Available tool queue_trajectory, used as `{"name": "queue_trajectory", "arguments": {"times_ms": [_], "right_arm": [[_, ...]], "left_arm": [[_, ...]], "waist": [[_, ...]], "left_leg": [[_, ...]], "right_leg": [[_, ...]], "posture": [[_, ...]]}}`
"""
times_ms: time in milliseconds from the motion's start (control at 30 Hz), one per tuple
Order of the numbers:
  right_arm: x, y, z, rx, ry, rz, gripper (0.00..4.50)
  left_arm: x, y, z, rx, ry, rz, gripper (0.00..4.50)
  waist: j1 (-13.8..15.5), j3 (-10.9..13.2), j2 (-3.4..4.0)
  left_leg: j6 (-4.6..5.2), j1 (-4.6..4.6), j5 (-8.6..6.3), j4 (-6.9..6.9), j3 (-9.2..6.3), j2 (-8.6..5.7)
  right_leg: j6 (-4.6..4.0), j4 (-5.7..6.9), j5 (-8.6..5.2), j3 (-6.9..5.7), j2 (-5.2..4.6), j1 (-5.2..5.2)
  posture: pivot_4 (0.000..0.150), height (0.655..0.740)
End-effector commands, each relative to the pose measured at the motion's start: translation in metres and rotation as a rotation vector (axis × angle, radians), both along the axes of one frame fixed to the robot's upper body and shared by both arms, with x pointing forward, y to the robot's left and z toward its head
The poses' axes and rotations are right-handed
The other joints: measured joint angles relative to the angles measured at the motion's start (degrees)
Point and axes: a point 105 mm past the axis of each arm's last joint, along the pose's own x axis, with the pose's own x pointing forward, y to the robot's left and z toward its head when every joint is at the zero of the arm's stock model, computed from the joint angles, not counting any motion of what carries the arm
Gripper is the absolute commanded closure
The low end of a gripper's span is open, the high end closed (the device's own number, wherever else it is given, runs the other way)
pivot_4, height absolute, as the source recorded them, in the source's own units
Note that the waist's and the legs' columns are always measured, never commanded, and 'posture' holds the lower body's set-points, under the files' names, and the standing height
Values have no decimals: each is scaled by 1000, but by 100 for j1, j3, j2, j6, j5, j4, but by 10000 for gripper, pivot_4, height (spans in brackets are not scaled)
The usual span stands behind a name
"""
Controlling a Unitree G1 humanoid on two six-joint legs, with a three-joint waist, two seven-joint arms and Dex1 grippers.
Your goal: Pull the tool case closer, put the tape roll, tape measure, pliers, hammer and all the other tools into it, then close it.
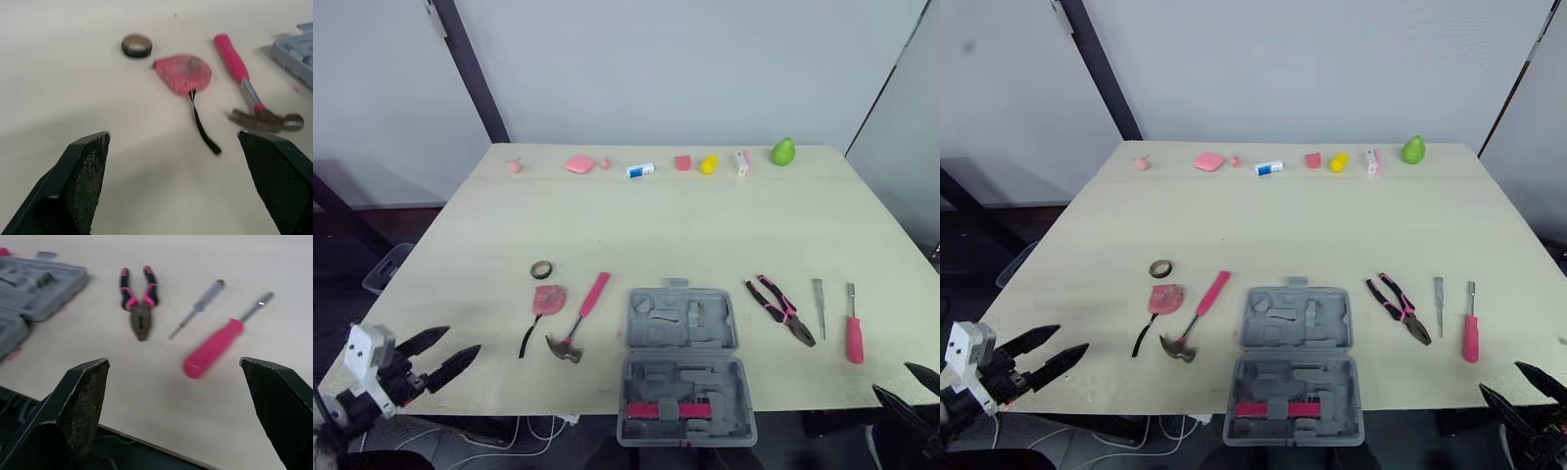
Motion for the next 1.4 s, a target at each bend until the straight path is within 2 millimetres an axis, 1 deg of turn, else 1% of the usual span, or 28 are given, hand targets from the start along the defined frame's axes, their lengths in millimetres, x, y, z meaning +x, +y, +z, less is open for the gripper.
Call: {"name": "queue_trajectory", "arguments": {"times_ms": [33,100,133,167,200,267,333,400,533,633,833,1033,1200,1300,1400], "right_arm": [[16,23,25,-9,-67,110,0],[25,41,37,6,-88,190,0],[29,52,44,23,-98,247,0],[31,59,48,35,-101,284,0],[34,65,51,38,-100,313,0],[42,77,60,29,-120,378,0],[50,88,67,22,-142,436,0],[58,96,76,15,-172,477,0],[70,107,87,7,-229,524,0],[72,117,90,-2,-259,588,0],[77,132,100,-3,-320,668,0],[83,145,109,-8,-368,749,0],[90,146,106,-2,-366,755,0],[93,146,104,0,-367,754,0],[95,146,103,-1,-369,753,0]], "left_arm": [[14,-4,14,75,9,-73,517],[33,-3,22,173,1,-79,517],[45,-8,31,250,-28,-116,517],[52,-11,36,302,-49,-145,517],[59,-14,41,332,-67,-169,517],[73,-21,48,496,-43,-279,517],[89,-24,58,584,-17,-329,517],[100,-23,64,703,34,-392,517],[114,-19,68,939,148,-499,517],[125,-19,70,1105,240,-573,517],[141,-24,67,1244,336,-634,517],[154,-39,61,1321,417,-673,517],[166,-50,56,1392,440,-681,517],[168,-54,53,1435,464,-703,517],[173,-63,49,1459,442,-724,517]], "waist": [[-21,-3,-3],[-16,-2,-2],[-11,-2,-2],[-4,-1,-5],[-4,-1,-6],[8,-4,-16],[28,-1,-21],[20,0,-21],[-30,0,-21],[-13,11,-40],[-8,15,-46],[-19,27,-65],[-16,30,-70],[-15,32,-70],[-18,32,-70]], "left_leg": [[0,-1,0,-1,0,0],[0,-1,0,-1,1,0],[0,-2,0,-1,1,-1],[0,-1,0,-1,1,-1],[1,-1,1,0,0,-2],[1,-1,1,0,2,-2],[1,-8,1,0,-5,-6],[1,-11,1,0,-4,-13],[1,-14,0,-11,-1,-29],[2,-25,0,-21,6,-32],[2,-29,1,-21,3,-33],[2,-30,1,-20,-15,-32],[2,-32,1,-19,-29,-32],[2,-34,1,-19,-31,-33],[2,-34,1,-18,-33,-33]], "right_leg": [[0,0,0,0,3,0],[0,0,1,1,5,0],[0,0,1,-1,8,0],[1,0,1,-1,26,1],[1,1,2,-2,28,1],[-1,0,4,0,31,1],[17,-3,16,-8,37,1],[20,-6,17,-10,40,0],[22,-14,17,-7,44,-1],[22,-20,17,-15,53,-4],[23,-21,17,-18,55,-3],[24,-19,18,-20,55,-4],[23,-19,18,-22,55,-4],[24,-19,18,-24,54,-5],[24,-19,18,-24,54,-5]], "posture": [[1500,7400],[1500,7400],[1500,7400],[1500,7400],[1500,7400],[1500,7400],[1500,7400],[1500,7400],[1500,7400],[1500,7400],[1500,7400],[1500,7400],[1500,7400],[1500,7400],[1500,7400]]}}
